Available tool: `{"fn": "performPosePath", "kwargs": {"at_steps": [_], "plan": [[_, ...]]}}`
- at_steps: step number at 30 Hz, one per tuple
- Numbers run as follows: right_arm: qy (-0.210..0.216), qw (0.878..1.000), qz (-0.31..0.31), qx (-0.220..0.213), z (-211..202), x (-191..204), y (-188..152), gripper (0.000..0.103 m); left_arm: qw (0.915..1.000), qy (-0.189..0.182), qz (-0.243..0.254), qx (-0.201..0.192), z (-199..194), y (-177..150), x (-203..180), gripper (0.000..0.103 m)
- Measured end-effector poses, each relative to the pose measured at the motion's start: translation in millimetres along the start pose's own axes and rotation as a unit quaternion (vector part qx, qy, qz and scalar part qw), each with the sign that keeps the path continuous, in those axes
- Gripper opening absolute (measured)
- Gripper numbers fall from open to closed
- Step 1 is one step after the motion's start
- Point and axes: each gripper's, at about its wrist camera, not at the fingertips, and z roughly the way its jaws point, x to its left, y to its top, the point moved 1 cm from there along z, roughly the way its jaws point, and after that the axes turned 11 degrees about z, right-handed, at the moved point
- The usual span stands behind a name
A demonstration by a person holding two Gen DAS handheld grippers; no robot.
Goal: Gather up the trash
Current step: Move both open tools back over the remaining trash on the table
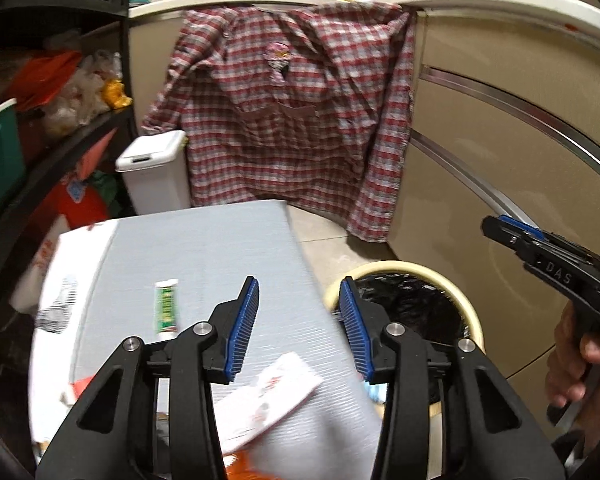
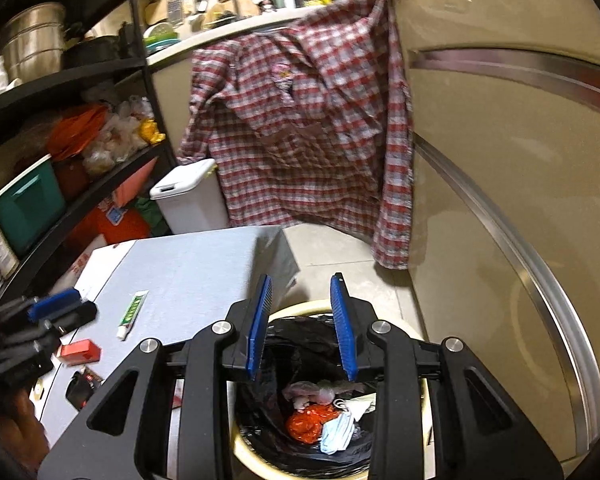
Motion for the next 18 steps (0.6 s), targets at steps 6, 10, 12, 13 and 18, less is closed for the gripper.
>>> {"fn": "performPosePath", "kwargs": {"at_steps": [6,10,12,13,18], "plan": [[0.038,0.999,-0.016,0.012,-4,29,-16,0.025,0.9997,0.024,-0.01,0.003,-41,-19,75,0.038],[0.06,0.997,-0.026,0.03,1,49,-29,0.013,0.9988,0.048,-0.007,0.005,-59,-32,119,0.038],[0.074,0.996,-0.023,0.045,5,58,-36,0.013,0.9984,0.056,-0.008,0.006,-63,-41,137,0.038],[0.082,0.995,-0.019,0.054,8,62,-40,0.013,0.9981,0.06,-0.012,0.009,-62,-45,145,0.038],[0.122,0.985,-0.009,0.122,25,85,-67,0.017,0.9964,0.061,-0.058,0.01,-57,-60,179,0.036]]}}
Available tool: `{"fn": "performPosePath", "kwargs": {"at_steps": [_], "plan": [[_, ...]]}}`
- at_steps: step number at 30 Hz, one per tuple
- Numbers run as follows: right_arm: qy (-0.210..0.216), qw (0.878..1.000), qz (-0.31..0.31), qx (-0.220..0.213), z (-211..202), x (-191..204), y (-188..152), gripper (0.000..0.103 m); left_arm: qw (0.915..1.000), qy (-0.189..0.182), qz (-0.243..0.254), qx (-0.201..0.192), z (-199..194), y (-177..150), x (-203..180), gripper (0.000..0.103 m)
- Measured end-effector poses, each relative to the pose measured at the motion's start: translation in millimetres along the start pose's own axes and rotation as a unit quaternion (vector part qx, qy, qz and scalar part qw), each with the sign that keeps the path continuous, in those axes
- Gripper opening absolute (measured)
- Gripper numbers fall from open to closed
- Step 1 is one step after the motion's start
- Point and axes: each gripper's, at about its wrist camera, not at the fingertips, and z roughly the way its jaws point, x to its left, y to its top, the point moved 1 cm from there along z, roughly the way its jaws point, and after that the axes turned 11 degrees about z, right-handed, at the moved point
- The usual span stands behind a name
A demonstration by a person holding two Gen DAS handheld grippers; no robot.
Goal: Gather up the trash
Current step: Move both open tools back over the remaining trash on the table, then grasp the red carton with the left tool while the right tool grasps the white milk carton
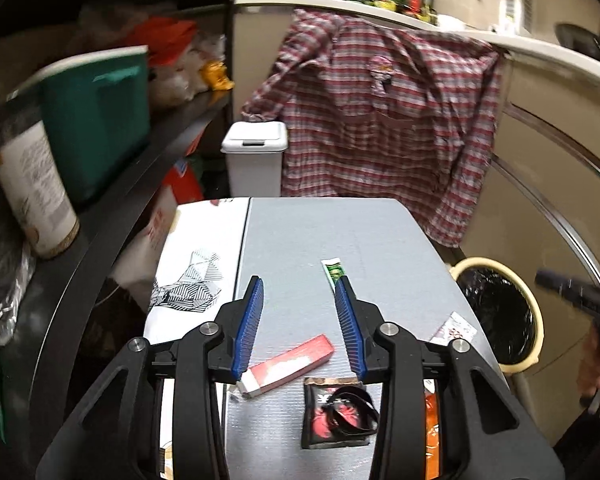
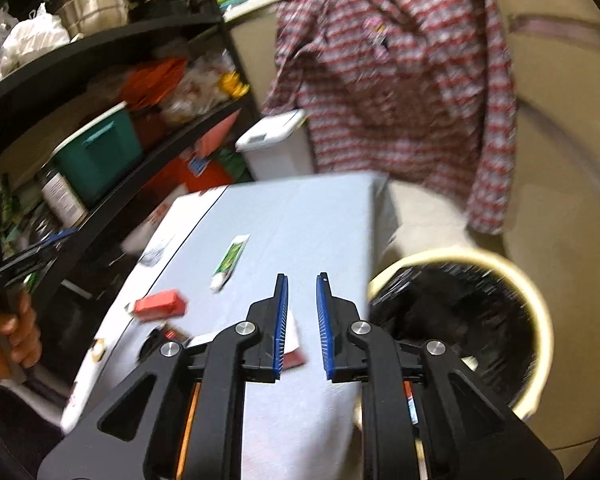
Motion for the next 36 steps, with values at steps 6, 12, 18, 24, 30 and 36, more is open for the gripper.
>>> {"fn": "performPosePath", "kwargs": {"at_steps": [6,12,18,24,30,36], "plan": [[0.024,0.996,0.008,0.089,40,14,-31,0.036,0.9999,-0.008,-0.009,-0.003,6,-2,13,0.036],[0.021,0.987,0.03,0.157,76,21,-49,0.053,0.9999,-0.016,-0.001,-0.003,12,-3,12,0.036],[0.01,0.982,0.057,0.181,103,24,-51,0.062,0.9997,-0.023,0.0,0.0,17,-4,15,0.036],[-0.023,0.985,0.037,0.165,131,36,-37,0.067,0.9998,-0.019,0.005,0.004,20,-8,18,0.036],[-0.062,0.986,-0.016,0.152,157,55,-29,0.068,0.999,-0.032,0.007,0.029,39,-19,17,0.036],[-0.096,0.981,-0.072,0.154,163,67,-33,0.069,0.9928,-0.064,0.012,0.1,82,-50,14,0.036]]}}
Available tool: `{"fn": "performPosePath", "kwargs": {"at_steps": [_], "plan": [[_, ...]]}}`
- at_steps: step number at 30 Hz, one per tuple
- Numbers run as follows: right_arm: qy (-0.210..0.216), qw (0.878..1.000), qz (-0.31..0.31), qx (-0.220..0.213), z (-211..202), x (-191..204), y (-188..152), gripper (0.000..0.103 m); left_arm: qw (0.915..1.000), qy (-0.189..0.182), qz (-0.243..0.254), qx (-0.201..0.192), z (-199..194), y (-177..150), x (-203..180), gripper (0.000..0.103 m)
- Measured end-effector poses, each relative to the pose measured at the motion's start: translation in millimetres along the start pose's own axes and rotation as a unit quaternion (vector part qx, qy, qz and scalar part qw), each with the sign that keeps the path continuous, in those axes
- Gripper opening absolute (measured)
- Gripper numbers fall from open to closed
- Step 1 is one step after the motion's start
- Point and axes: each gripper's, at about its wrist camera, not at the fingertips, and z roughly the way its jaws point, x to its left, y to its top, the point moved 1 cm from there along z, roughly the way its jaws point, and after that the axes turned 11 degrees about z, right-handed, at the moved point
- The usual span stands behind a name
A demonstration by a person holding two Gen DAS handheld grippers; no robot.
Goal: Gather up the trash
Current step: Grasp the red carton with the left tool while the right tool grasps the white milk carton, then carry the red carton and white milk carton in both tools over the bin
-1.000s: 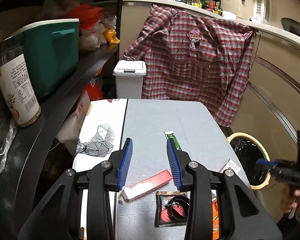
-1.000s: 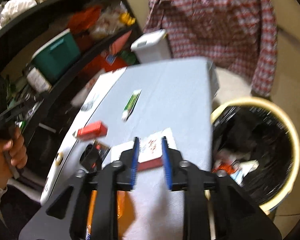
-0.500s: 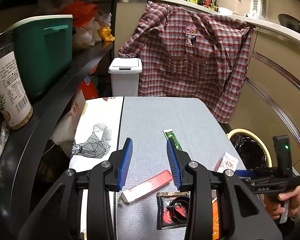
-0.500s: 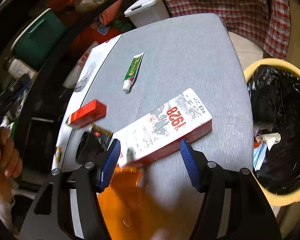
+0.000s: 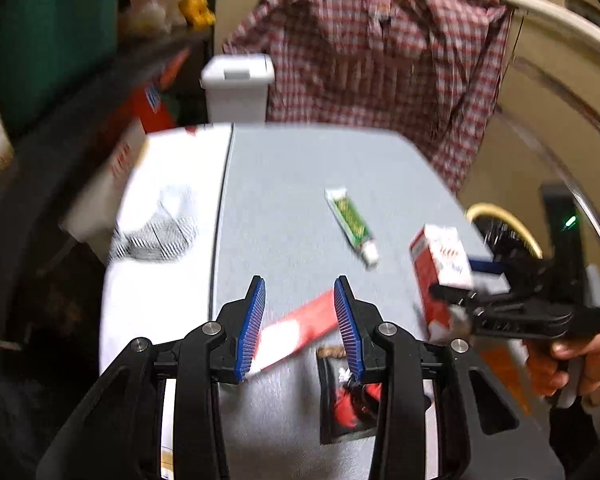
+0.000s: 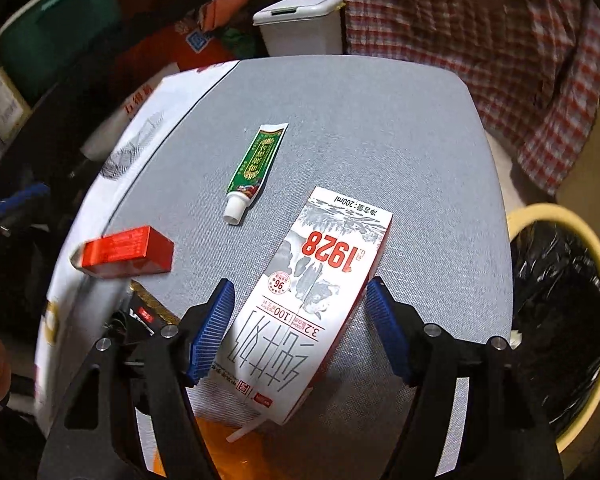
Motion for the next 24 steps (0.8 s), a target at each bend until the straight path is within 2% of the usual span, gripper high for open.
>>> {"fn": "performPosePath", "kwargs": {"at_steps": [2,4,9,13,14,18,21,24], "plan": [[-0.013,1.0,-0.016,0.0,0,3,-3,0.069,0.9998,0.005,0.01,0.018,12,-7,0,0.041],[-0.019,1.0,-0.025,-0.001,0,4,-4,0.069,0.9994,0.002,0.016,0.029,20,-11,-1,0.054],[-0.018,0.999,-0.026,0.0,-1,2,-4,0.069,0.9979,-0.019,0.026,0.056,38,-18,-2,0.059],[-0.02,0.999,-0.029,0.0,-1,2,-4,0.069,0.9958,-0.008,0.048,0.078,48,-23,-8,0.058],[-0.021,0.999,-0.03,0.0,-1,2,-4,0.069,0.9955,-0.002,0.049,0.081,49,-23,-7,0.057],[-0.025,0.999,-0.028,0.0,-2,-1,-2,0.063,0.9965,-0.003,0.027,0.079,45,-21,1,0.03],[-0.033,0.999,-0.02,-0.002,-2,-7,1,0.058,0.9968,0.004,0.009,0.079,45,-20,8,0.028],[-0.034,0.999,-0.015,0.001,-1,-13,1,0.059,0.9957,-0.001,0.005,0.092,49,-22,9,0.029]]}}
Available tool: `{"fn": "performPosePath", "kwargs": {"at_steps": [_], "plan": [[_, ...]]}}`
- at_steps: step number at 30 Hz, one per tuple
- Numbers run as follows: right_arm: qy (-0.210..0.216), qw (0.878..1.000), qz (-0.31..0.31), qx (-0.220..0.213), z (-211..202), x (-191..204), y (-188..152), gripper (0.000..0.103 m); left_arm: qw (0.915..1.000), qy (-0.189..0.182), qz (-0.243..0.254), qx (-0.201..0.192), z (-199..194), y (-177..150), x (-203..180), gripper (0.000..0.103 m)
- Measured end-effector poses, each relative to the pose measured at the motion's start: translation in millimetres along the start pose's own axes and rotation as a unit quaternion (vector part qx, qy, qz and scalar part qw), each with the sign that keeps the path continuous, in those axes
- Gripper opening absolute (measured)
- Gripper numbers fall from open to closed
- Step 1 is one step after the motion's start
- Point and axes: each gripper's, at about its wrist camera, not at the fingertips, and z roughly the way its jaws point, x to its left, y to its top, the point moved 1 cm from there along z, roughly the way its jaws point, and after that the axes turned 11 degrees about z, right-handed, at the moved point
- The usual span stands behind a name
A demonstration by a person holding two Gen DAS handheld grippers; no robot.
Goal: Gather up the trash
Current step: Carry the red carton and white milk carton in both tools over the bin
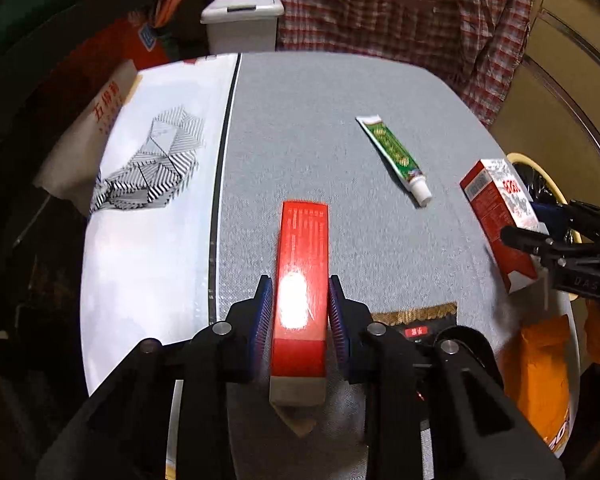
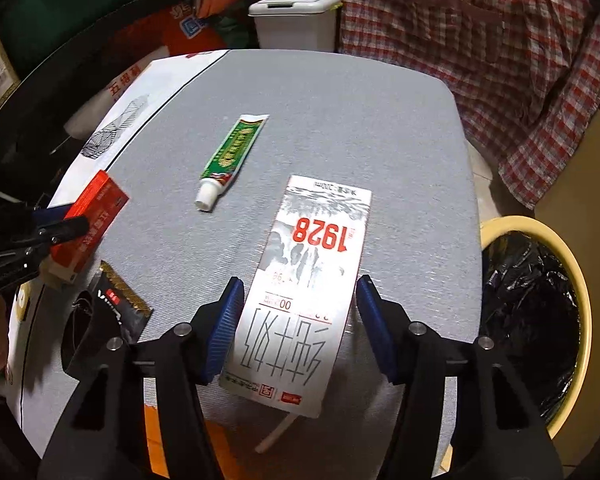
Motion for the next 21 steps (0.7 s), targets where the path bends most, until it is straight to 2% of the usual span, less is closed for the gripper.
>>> {"fn": "performPosePath", "kwargs": {"at_steps": [3,7,11,21], "plan": [[-0.006,1.0,-0.004,0.004,1,-1,-3,0.061,0.9997,0.001,0.015,0.017,6,-3,-6,0.029],[-0.01,1.0,-0.008,0.003,1,0,-6,0.061,0.9996,0.007,0.022,0.017,7,-4,-7,0.029],[-0.013,1.0,-0.016,-0.001,-1,2,-8,0.052,0.9996,0.016,0.02,0.01,4,-3,-5,0.025],[0.007,0.998,-0.001,-0.07,-48,-11,-6,0.048,0.9989,0.032,0.018,-0.03,-21,8,-5,0.025]]}}
